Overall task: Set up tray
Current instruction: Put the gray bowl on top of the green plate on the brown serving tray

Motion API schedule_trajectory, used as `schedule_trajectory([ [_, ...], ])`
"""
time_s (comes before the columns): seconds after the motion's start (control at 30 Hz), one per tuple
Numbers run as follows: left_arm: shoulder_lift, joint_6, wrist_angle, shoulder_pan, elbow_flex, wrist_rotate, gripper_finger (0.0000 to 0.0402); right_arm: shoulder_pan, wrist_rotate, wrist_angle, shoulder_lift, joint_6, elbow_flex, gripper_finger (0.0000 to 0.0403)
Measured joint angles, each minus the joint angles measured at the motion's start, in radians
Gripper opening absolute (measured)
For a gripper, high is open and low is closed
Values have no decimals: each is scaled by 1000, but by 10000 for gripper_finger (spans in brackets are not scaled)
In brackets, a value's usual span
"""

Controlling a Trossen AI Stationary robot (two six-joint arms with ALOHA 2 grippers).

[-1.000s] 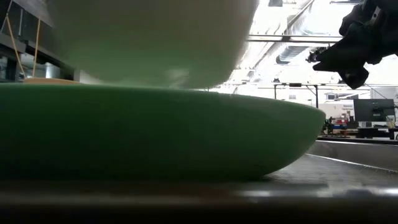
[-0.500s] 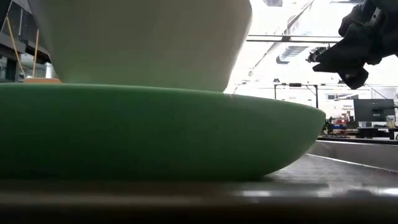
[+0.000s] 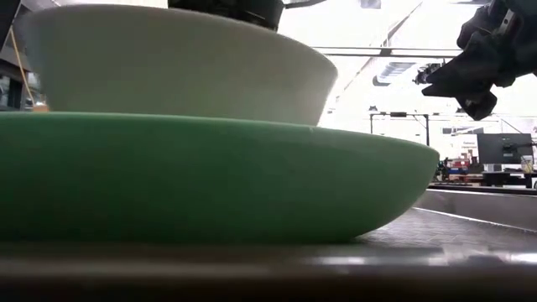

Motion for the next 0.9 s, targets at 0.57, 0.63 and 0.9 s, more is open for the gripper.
schedule_trajectory([
  [0.57, -1, 0, 22, 0, 1, -27, 16, 0, -12, -2, -1, 0, 0, 83],
  [0.63, -1, 0, 21, 0, 1, -24, 16, 0, -12, -3, -1, 0, 0, 83],
  [0.9, -2, -1, 31, 0, -8, 4, 16, 0, -12, -3, -1, 0, 0, 83],
])
